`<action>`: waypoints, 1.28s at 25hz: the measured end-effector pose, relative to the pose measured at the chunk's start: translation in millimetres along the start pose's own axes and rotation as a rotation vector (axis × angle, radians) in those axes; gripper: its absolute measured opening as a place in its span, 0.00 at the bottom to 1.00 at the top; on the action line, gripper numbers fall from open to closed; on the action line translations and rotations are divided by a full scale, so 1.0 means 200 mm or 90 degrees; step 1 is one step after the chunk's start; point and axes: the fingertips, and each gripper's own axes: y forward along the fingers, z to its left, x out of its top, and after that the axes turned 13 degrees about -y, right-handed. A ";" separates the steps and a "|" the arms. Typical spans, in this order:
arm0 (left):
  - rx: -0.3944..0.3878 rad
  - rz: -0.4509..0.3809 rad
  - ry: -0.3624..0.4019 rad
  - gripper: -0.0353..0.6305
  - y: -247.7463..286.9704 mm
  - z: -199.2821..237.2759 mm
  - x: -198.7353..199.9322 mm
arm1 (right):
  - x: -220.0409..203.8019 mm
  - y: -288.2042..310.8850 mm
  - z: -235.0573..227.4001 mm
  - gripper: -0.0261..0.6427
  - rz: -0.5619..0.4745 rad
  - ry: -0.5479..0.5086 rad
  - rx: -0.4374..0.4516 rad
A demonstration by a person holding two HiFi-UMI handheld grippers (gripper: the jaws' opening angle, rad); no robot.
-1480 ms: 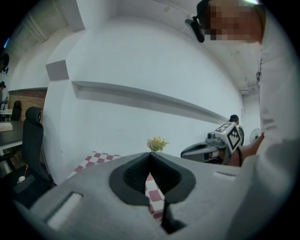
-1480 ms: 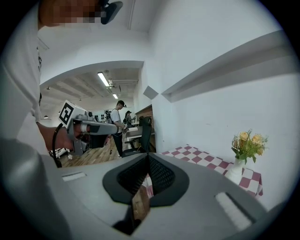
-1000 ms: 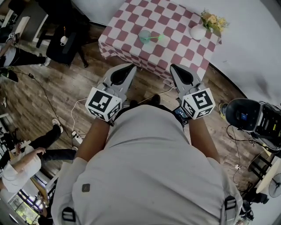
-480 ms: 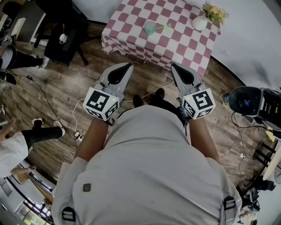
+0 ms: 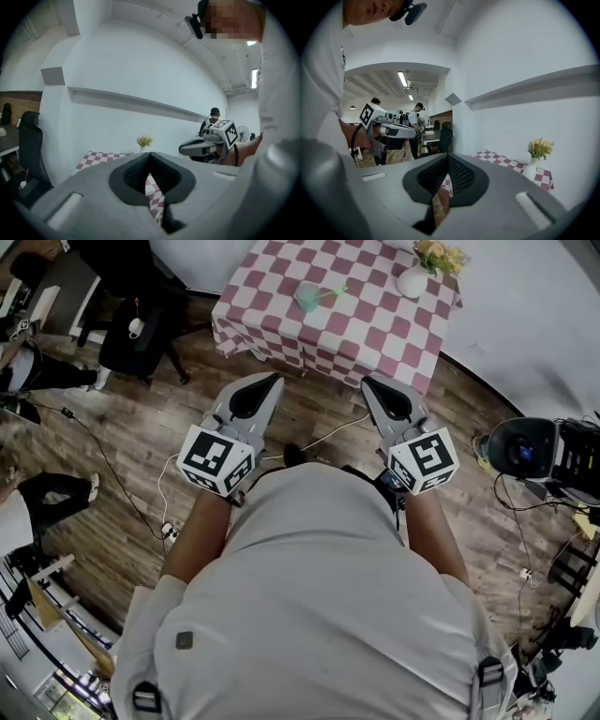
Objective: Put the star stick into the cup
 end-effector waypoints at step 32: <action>0.094 -0.033 -0.036 0.06 0.09 -0.85 -0.39 | -0.32 -0.87 0.00 0.05 -0.011 -0.025 0.109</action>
